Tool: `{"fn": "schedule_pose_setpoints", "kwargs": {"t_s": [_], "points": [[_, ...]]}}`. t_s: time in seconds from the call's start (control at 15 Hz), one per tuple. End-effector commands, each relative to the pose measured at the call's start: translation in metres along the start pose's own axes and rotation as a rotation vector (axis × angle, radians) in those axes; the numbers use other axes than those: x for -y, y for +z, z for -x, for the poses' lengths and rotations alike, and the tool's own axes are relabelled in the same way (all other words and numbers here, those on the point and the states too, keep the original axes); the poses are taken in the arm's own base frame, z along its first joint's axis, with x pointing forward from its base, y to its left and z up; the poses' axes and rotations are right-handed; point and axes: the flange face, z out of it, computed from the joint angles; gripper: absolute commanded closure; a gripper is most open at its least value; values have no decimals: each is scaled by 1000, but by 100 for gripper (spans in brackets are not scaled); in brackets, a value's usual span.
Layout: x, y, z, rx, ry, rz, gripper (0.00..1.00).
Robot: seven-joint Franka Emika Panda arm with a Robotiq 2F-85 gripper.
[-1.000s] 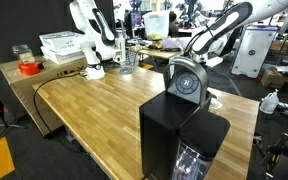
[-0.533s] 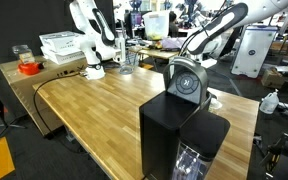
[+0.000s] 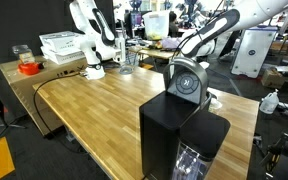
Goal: Pick the lid on the table, put it on the jar, then put one cup in the pot and another cup inside the coffee maker
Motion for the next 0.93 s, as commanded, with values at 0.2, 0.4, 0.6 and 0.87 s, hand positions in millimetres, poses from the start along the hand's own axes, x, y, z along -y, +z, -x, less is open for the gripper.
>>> {"fn": "schedule_pose_setpoints", "kwargs": {"t_s": [0.2, 0.4, 0.6, 0.87], "points": [[22, 5, -28, 45, -128, -6, 0], [28, 8, -27, 29, -106, -5, 0], [25, 7, -27, 32, -109, -3, 0], [25, 7, -26, 32, -110, -4, 0]]}}
